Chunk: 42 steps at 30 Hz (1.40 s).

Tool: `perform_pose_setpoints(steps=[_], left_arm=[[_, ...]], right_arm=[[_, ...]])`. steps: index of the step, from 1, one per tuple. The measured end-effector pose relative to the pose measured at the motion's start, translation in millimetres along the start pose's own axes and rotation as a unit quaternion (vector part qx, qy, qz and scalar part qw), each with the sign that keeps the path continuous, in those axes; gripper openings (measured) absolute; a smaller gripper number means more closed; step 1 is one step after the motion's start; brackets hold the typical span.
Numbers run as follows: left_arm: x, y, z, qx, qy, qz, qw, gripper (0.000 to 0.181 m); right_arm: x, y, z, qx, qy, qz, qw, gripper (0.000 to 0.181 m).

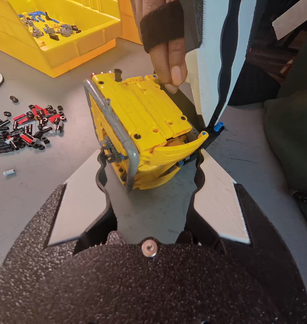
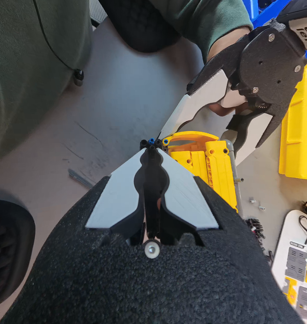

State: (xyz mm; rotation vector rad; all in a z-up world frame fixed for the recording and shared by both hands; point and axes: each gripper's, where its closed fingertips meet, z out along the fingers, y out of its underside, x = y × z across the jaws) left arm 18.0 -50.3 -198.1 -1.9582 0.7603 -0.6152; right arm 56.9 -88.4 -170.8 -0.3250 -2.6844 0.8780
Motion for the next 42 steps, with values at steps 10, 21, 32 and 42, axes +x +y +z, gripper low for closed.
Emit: perform_pose_setpoints(steps=[10, 21, 32, 42], left_arm=[[-1.9, 2.8, 0.1, -0.008, -0.011, 0.025, 1.0, 0.07], [-4.5, 7.3, -2.0, -0.021, -0.022, 0.04, 0.999, 0.064], [13.1, -11.9, -40.0, 0.014, -0.151, 0.035, 0.988, 0.064], [31.7, -13.5, -10.6, 0.009, -0.148, 0.024, 0.989, 0.04]], right_arm=[[-7.5, -2.2, -4.2, 0.06, -0.033, 0.032, 0.997, 0.002], [-11.7, -6.5, -2.4, 0.052, -0.016, 0.037, 0.998, 0.004], [17.4, -8.5, -16.6, 0.115, 0.064, 0.123, 0.984, 0.006], [27.0, -12.5, -14.7, 0.123, 0.096, 0.157, 0.975, 0.006]])
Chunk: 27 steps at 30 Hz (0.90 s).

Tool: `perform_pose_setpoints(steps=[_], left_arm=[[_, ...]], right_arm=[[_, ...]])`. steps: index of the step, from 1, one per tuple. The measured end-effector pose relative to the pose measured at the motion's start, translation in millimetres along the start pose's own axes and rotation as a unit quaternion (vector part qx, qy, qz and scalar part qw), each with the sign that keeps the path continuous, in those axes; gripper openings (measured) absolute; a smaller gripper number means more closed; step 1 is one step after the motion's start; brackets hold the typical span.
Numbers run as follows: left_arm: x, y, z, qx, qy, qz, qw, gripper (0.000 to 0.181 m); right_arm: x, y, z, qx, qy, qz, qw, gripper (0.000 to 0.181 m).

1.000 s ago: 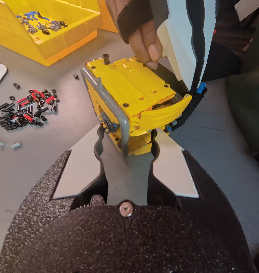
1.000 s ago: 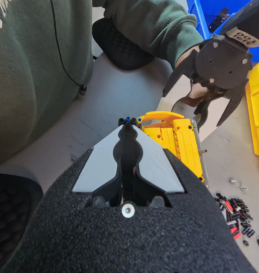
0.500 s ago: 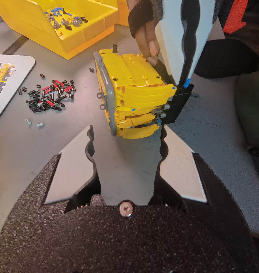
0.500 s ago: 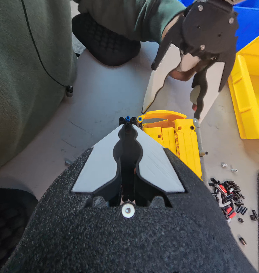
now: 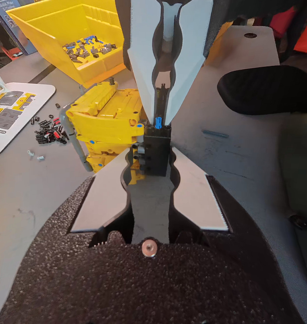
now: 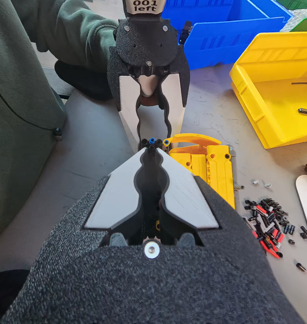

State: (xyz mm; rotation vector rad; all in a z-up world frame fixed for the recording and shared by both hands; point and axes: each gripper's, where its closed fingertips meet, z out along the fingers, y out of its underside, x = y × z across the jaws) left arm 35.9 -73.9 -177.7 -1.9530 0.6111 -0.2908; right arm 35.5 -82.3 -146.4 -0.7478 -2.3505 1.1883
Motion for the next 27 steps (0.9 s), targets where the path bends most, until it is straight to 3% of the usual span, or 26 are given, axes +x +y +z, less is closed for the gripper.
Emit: perform_pose_setpoints(steps=[27], left_arm=[[-1.4, 14.6, 7.5, 0.009, -0.016, -0.001, 1.0, 0.033]], right_arm=[[-1.0, 7.4, 7.6, -0.047, -0.019, 0.029, 0.998, 0.003]])
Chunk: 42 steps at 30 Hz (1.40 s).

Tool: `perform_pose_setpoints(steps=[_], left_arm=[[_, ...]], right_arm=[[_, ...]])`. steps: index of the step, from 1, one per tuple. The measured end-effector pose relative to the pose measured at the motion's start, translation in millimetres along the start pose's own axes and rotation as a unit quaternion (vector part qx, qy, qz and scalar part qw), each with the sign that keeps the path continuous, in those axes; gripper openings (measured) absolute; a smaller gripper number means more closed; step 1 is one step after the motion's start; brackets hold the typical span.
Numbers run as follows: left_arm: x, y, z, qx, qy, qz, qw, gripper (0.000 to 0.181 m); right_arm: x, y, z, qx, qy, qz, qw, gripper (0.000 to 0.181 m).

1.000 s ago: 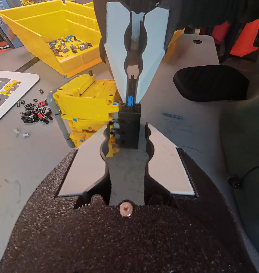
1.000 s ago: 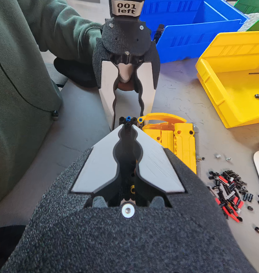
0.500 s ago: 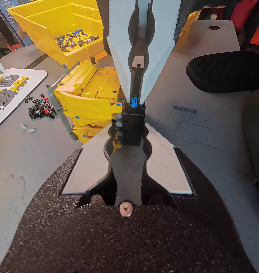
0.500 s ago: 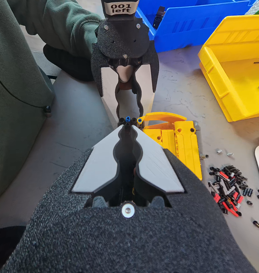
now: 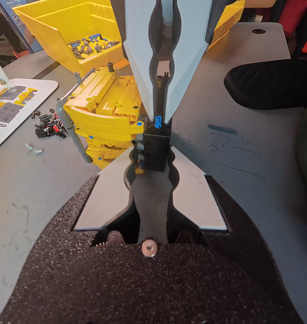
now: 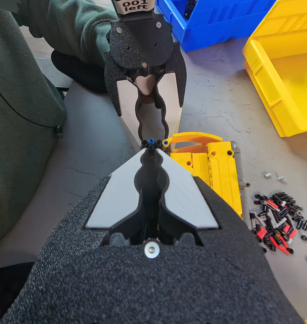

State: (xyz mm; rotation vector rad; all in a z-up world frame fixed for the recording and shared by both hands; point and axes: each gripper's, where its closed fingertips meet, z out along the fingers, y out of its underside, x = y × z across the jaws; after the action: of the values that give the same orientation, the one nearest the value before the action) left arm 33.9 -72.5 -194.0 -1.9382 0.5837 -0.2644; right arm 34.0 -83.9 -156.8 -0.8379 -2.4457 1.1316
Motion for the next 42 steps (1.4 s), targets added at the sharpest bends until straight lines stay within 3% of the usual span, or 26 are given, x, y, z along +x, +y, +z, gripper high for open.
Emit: perform_pose_setpoints(steps=[12, 22, 37, 39, 42], left_arm=[[-1.2, 0.9, 0.9, -0.002, 0.0, -0.006, 1.0, 0.033], [2.7, 8.9, 5.0, -0.034, 0.002, -0.012, 0.999, 0.034], [0.6, 6.2, 5.9, -0.028, -0.005, -0.019, 0.999, 0.042], [-2.4, 6.4, 6.9, -0.03, -0.011, -0.026, 0.999, 0.051], [-2.9, 7.0, 8.6, -0.034, -0.004, -0.038, 0.999, 0.048]], right_arm=[[1.4, 0.1, 0.4, -0.004, 0.003, 0.012, 1.0, 0.004], [0.5, 10.2, 8.5, -0.098, 0.026, -0.064, 0.993, 0.007], [4.9, 4.8, 8.2, -0.129, 0.026, -0.08, 0.988, 0.004], [4.2, 5.0, 8.1, -0.131, 0.022, -0.09, 0.987, 0.003], [0.3, 3.1, 9.2, -0.125, 0.012, -0.095, 0.988, 0.003]])
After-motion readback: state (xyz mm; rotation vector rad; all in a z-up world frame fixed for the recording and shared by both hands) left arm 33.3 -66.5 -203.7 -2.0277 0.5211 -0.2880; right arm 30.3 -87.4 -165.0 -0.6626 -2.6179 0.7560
